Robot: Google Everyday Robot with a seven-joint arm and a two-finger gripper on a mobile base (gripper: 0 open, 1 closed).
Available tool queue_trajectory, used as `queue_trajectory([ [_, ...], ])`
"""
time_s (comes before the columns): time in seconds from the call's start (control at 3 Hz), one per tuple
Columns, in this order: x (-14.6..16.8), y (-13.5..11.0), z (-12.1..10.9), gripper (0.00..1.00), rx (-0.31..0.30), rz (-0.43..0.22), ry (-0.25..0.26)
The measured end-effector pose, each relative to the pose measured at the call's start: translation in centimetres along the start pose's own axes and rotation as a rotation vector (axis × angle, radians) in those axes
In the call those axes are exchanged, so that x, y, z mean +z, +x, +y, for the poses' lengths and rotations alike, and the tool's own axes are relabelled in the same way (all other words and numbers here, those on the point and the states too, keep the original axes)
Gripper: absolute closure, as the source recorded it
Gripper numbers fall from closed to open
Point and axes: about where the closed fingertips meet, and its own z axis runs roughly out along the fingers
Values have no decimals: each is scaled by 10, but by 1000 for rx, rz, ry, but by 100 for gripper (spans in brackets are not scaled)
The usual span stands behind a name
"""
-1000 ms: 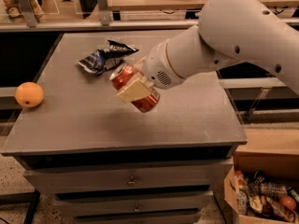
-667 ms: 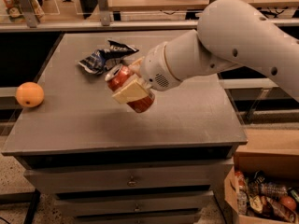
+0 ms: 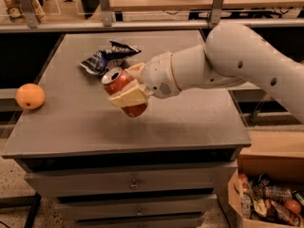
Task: Place coke can upright
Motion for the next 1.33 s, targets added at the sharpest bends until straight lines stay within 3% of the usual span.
queue_trajectory([
  [0.67,-1,-2,0,100,-19,-209,-75],
  [1.0,1,6,-4,83,1,-274,-90],
  [1.33,3,11,-6,59,18,-309,-100],
])
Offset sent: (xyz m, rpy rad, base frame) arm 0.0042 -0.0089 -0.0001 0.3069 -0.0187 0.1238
